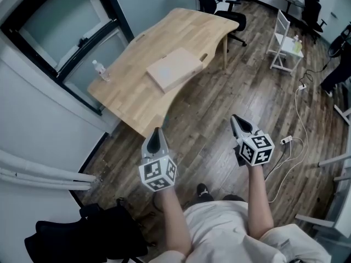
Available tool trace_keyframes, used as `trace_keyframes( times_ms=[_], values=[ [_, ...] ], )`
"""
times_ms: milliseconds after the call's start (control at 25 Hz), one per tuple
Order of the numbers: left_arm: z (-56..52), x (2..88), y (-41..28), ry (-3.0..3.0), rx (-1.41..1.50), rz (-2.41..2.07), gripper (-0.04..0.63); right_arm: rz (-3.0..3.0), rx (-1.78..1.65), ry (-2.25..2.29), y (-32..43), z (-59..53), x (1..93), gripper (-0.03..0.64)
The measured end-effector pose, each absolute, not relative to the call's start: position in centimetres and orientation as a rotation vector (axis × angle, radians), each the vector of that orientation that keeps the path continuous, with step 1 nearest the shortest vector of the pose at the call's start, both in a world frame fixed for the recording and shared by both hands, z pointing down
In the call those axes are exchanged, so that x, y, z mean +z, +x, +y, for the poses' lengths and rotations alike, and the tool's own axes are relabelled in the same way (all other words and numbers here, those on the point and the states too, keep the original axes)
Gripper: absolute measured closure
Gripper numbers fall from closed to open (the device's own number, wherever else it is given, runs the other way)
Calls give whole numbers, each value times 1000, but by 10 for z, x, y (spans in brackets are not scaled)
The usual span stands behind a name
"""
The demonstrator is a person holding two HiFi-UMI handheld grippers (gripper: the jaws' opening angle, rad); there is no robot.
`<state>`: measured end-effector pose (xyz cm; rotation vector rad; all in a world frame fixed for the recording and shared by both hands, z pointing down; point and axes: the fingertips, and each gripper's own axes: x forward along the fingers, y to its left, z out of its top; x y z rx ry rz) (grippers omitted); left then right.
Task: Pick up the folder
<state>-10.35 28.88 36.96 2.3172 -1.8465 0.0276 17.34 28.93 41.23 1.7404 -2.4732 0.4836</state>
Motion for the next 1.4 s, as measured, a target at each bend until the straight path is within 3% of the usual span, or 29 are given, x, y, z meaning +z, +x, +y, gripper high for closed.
trace_keyframes(
  times_ms=[880,1400],
  values=[
    [214,371,-161,2234,1,-1953,588,-2522,429,1629,121,186,409,615],
    [77,351,-118,2286,91,-1966,588,-2592,457,1680,164,48,390,615]
  ],
)
